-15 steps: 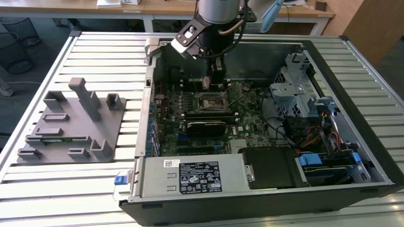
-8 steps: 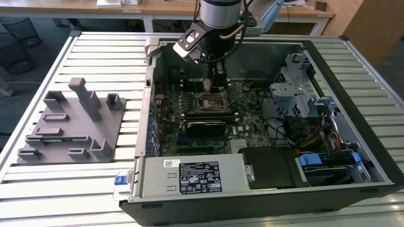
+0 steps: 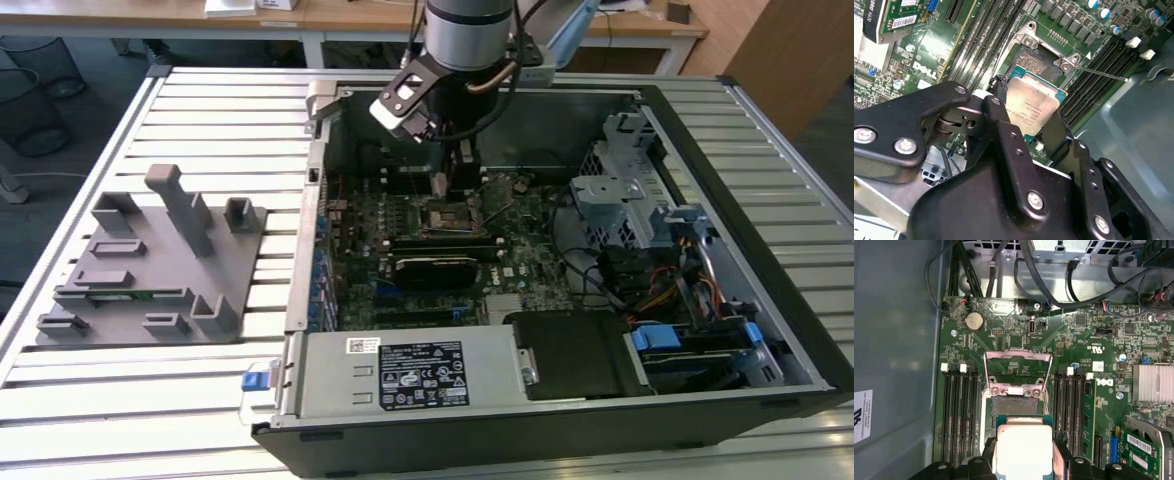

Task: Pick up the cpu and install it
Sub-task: 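Place the cpu into insertion slot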

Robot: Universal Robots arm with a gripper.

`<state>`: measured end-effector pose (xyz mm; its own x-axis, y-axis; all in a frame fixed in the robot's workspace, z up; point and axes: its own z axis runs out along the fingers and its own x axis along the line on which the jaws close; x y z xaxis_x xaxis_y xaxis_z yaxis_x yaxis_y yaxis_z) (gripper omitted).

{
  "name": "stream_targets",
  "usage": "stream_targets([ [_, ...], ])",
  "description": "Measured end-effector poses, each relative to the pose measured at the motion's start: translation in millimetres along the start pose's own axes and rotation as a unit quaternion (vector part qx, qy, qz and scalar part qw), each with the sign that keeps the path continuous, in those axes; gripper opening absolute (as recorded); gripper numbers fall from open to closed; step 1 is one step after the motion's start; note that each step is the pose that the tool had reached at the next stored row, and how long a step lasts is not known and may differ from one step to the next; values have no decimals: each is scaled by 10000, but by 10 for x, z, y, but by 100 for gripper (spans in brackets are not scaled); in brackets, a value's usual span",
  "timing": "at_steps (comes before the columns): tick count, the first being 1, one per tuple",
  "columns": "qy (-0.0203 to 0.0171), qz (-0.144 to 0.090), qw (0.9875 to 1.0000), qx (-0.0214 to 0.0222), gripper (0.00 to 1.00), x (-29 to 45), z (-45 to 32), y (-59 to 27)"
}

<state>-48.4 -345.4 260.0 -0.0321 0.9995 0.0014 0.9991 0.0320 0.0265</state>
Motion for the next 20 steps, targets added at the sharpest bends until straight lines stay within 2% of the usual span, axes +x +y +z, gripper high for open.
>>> stream_targets([
  [13,2,0,10000,-1,53,0,33,0],
  [20,1,0,10000,-1,53,0,124,-3],
])
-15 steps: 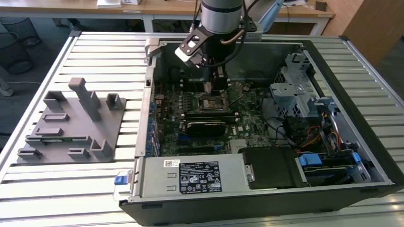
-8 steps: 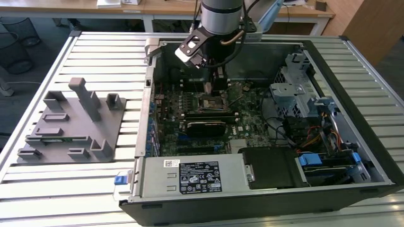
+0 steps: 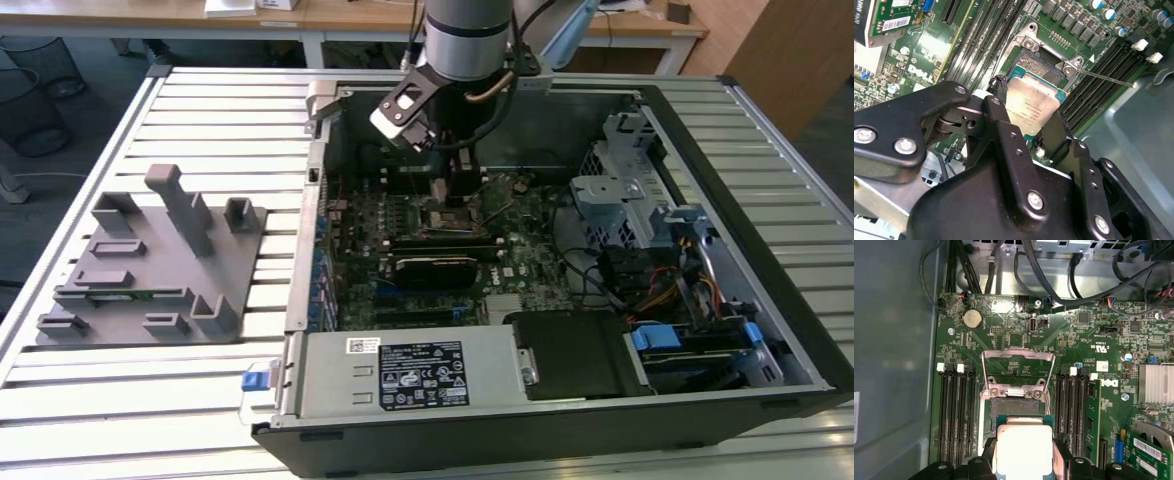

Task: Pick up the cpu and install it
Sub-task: 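Place the cpu into insertion slot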

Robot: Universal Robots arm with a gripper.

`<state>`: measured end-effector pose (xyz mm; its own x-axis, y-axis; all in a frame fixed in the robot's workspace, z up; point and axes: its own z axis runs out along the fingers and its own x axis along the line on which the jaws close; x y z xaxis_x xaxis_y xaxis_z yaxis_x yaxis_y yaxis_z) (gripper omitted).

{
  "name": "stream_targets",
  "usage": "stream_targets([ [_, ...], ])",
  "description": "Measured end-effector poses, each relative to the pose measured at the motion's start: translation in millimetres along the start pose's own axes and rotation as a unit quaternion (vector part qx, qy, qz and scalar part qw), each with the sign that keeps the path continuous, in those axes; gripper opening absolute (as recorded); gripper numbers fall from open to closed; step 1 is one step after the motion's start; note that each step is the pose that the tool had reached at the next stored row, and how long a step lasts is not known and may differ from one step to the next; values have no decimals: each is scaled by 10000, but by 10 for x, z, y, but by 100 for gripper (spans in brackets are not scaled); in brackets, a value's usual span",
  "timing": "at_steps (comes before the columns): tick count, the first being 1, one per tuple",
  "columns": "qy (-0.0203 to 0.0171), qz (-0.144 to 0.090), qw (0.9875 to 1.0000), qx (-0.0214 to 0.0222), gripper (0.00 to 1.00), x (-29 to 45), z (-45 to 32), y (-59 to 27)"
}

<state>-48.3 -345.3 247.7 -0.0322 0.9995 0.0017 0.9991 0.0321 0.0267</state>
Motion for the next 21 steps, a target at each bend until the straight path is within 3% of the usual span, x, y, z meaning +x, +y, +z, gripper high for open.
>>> stream_targets([
  [21,-4,113,9999,-1,53,27,331,-7],
])
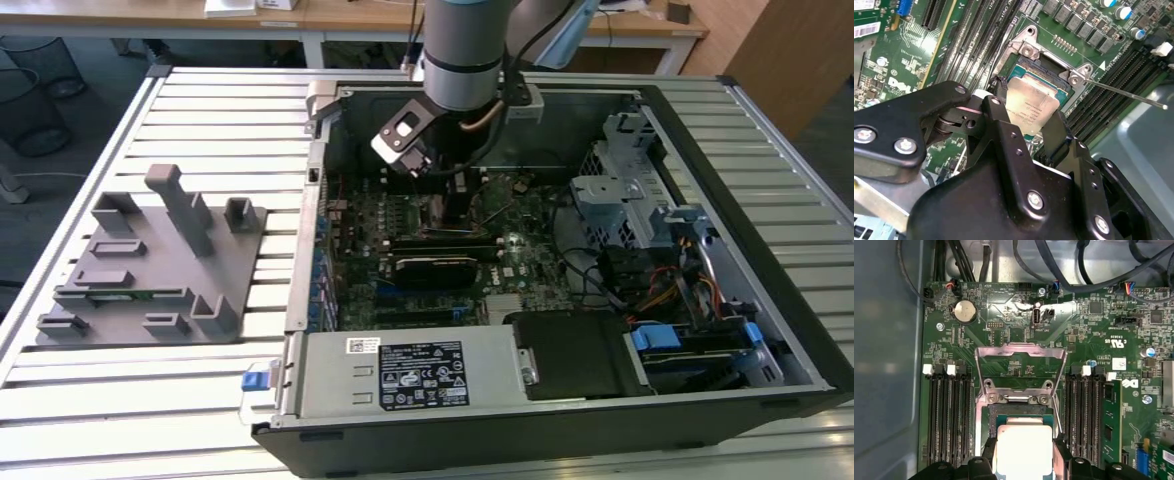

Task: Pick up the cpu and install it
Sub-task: 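Place the cpu into insertion slot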

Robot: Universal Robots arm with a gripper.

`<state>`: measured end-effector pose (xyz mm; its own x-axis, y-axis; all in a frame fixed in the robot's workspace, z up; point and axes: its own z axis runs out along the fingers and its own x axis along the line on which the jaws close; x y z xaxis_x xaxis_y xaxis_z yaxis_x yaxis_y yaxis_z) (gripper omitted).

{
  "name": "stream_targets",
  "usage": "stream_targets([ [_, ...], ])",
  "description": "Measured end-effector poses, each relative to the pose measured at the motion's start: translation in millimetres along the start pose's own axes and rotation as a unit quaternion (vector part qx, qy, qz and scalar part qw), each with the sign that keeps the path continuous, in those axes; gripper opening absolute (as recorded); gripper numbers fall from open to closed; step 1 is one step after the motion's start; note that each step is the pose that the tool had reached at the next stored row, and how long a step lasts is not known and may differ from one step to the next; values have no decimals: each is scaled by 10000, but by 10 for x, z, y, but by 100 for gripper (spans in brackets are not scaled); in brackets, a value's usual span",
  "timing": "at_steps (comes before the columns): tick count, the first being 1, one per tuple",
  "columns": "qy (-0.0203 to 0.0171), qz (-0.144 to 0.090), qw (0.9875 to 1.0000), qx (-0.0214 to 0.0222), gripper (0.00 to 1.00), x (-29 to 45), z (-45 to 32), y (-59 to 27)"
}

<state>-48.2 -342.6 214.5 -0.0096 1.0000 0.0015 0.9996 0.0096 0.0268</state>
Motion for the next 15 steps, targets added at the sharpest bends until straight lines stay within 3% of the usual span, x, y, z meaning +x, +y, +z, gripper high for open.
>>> stream_targets([
  [15,-1,11,10000,0,53,16,124,-3],
])
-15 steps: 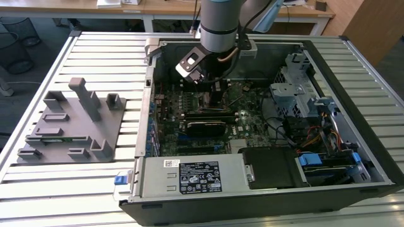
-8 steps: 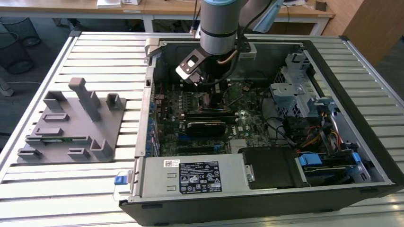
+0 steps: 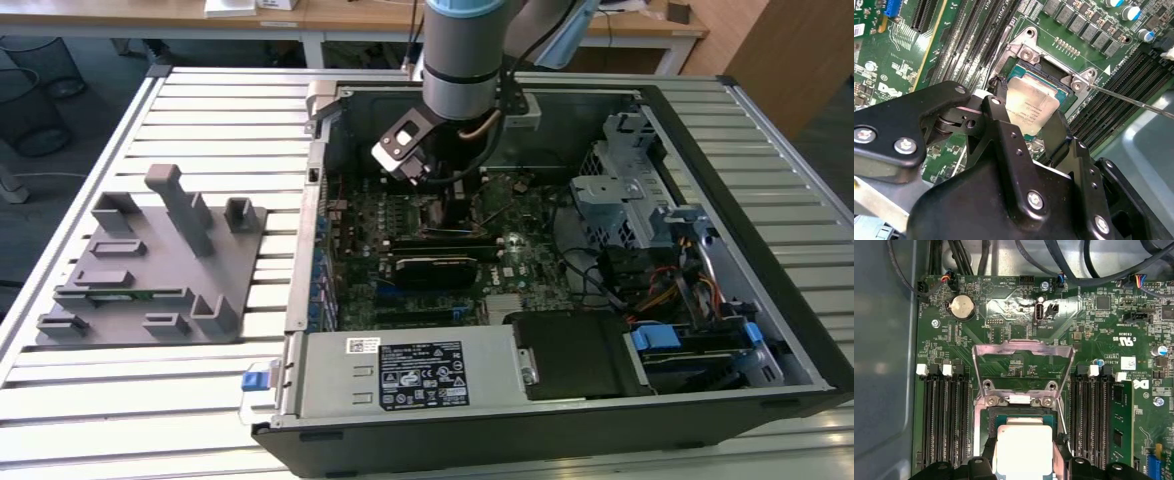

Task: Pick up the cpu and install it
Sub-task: 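Place the cpu into insertion slot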

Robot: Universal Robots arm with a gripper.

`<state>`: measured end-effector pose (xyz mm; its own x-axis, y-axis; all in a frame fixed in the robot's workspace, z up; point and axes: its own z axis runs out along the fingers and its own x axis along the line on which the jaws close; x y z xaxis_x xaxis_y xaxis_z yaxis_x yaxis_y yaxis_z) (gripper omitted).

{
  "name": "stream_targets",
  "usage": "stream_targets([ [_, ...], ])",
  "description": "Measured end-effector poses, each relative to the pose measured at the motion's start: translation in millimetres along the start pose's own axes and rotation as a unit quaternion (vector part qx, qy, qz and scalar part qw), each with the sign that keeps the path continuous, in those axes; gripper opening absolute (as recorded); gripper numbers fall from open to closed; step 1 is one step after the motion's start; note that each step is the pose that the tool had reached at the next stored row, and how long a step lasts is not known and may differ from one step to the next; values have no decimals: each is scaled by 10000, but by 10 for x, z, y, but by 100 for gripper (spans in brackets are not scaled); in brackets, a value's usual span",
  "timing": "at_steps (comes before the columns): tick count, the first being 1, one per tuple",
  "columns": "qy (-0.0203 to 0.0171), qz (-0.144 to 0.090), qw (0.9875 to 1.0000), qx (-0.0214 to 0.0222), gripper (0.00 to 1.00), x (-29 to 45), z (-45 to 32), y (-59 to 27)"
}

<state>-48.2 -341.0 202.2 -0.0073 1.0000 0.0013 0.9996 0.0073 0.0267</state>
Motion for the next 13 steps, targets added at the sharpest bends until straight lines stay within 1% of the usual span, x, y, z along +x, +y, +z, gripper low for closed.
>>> stream_targets([
  [13,-1,19,10000,0,53,26,63,9],
])
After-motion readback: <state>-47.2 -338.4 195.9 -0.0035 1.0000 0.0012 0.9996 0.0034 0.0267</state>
